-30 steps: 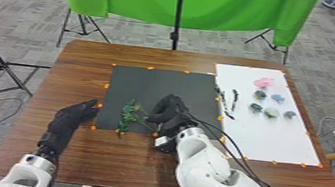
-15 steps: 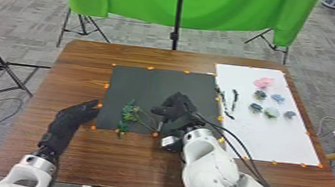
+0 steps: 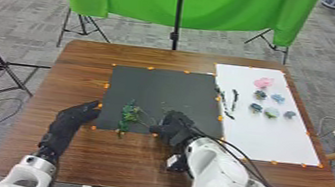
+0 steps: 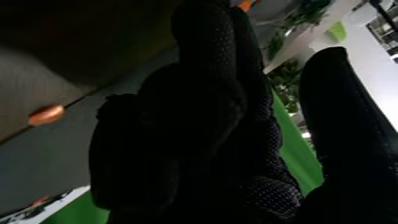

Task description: Arrange flowers

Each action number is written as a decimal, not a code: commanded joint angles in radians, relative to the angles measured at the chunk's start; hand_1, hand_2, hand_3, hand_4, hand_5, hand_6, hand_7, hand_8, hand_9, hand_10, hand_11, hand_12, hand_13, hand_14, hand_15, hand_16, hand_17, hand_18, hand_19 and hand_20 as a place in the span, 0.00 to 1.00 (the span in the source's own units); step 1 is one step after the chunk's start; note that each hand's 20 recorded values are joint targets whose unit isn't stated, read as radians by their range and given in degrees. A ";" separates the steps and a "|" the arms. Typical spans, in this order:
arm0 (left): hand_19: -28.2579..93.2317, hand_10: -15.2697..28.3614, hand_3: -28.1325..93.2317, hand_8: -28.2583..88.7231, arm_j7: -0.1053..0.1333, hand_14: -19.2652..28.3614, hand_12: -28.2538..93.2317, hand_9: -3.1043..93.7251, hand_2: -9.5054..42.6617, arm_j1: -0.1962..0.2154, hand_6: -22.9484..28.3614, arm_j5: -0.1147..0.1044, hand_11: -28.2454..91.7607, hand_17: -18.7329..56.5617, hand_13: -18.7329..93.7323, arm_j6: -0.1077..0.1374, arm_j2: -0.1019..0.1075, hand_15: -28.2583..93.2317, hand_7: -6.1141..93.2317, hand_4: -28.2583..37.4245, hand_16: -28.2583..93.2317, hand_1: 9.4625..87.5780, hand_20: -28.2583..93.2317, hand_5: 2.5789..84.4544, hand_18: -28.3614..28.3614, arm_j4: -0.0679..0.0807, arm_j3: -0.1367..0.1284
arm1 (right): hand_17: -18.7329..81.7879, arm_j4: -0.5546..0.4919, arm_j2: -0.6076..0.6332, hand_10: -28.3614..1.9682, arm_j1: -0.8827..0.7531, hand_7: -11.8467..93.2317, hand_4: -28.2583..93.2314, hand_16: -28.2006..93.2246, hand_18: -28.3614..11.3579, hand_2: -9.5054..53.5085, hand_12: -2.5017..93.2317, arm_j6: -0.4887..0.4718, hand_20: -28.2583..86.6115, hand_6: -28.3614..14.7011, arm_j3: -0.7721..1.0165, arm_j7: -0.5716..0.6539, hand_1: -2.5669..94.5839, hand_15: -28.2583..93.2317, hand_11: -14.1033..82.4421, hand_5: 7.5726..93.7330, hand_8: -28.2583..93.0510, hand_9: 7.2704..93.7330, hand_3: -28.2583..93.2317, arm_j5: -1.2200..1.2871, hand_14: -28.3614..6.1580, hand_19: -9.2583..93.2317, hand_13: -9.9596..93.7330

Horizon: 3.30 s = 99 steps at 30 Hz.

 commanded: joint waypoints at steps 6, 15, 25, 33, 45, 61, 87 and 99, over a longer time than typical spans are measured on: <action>0.26 0.70 0.69 0.22 -0.022 0.77 0.34 0.46 0.17 0.016 0.57 0.007 0.35 0.26 0.40 -0.023 -0.011 0.37 0.10 0.20 0.23 0.26 0.36 0.52 0.68 0.013 0.011 | 0.85 -0.009 -0.009 0.46 -0.014 0.29 0.15 0.50 0.38 0.21 0.29 0.023 0.74 0.56 0.022 -0.012 0.35 0.68 0.53 0.84 0.18 0.94 0.70 0.041 0.68 1.00 1.00; 0.26 0.67 0.71 0.21 -0.026 0.75 0.34 0.46 0.15 0.012 0.56 0.008 0.35 0.27 0.41 -0.024 -0.010 0.36 0.11 0.17 0.23 0.25 0.36 0.52 0.68 0.015 0.017 | 0.85 0.005 0.004 0.47 0.020 0.29 0.14 0.49 0.38 0.22 0.29 0.032 0.74 0.57 0.043 -0.003 0.32 0.69 0.53 0.86 0.18 0.95 0.72 -0.001 0.68 1.00 1.00; 0.26 0.67 0.71 0.21 -0.030 0.76 0.34 0.45 0.16 0.010 0.56 0.007 0.34 0.27 0.41 -0.025 -0.010 0.36 0.11 0.17 0.24 0.25 0.36 0.51 0.68 0.015 0.015 | 0.86 0.031 -0.010 0.48 0.030 0.29 0.14 0.48 0.38 0.22 0.30 0.011 0.74 0.57 -0.013 -0.014 0.33 0.69 0.53 0.86 0.18 0.95 0.71 0.024 0.69 1.00 1.00; 0.26 0.68 0.71 0.21 -0.025 0.76 0.34 0.46 0.15 0.014 0.56 0.008 0.34 0.27 0.41 -0.029 -0.012 0.36 0.11 0.17 0.24 0.25 0.36 0.52 0.68 0.015 0.017 | 0.85 0.019 -0.013 0.47 0.032 0.29 0.14 0.48 0.38 0.23 0.30 0.013 0.74 0.57 -0.034 -0.021 0.33 0.69 0.53 0.86 0.18 0.95 0.70 0.044 0.69 1.00 1.00; 0.26 0.65 0.72 0.21 -0.026 0.74 0.34 0.46 0.15 0.014 0.54 0.006 0.35 0.27 0.41 -0.025 -0.013 0.35 0.12 0.16 0.24 0.25 0.36 0.51 0.68 0.015 0.014 | 0.85 -0.058 0.077 0.48 0.008 0.30 0.14 0.49 0.38 0.19 0.30 0.064 0.73 0.58 0.181 -0.007 0.33 0.69 0.52 0.85 0.18 0.95 0.72 -0.018 0.69 1.00 1.00; 0.25 0.64 0.74 0.20 -0.044 0.72 0.34 0.46 0.13 0.005 0.53 0.006 0.35 0.27 0.42 -0.016 -0.009 0.33 0.13 0.13 0.25 0.24 0.37 0.51 0.68 0.010 0.019 | 0.81 0.223 0.194 0.43 0.205 0.18 0.12 0.51 0.38 0.00 0.31 -0.128 0.74 0.47 0.201 0.161 0.28 0.69 0.52 0.70 0.19 0.89 0.68 -0.135 0.68 1.00 0.97; 0.25 0.64 0.75 0.20 -0.038 0.72 0.34 0.47 0.12 0.002 0.53 0.005 0.35 0.27 0.42 -0.023 -0.007 0.33 0.14 0.12 0.25 0.24 0.37 0.51 0.68 0.013 0.018 | 0.87 0.421 0.112 0.53 0.346 0.28 0.16 0.47 0.44 0.00 0.31 -0.182 0.74 0.56 -0.097 0.137 0.52 0.72 0.54 0.86 0.34 0.96 0.67 -0.188 0.74 1.00 1.00; 0.25 0.65 0.75 0.20 -0.036 0.72 0.34 0.47 0.12 0.005 0.54 0.004 0.35 0.27 0.42 -0.027 -0.008 0.34 0.14 0.12 0.25 0.25 0.37 0.51 0.68 0.015 0.023 | 0.90 0.270 0.165 0.57 0.232 0.34 0.20 0.44 0.43 0.05 0.31 0.078 0.79 0.62 0.071 0.097 0.58 0.78 0.59 0.90 0.45 0.99 0.70 -0.162 0.77 1.00 1.00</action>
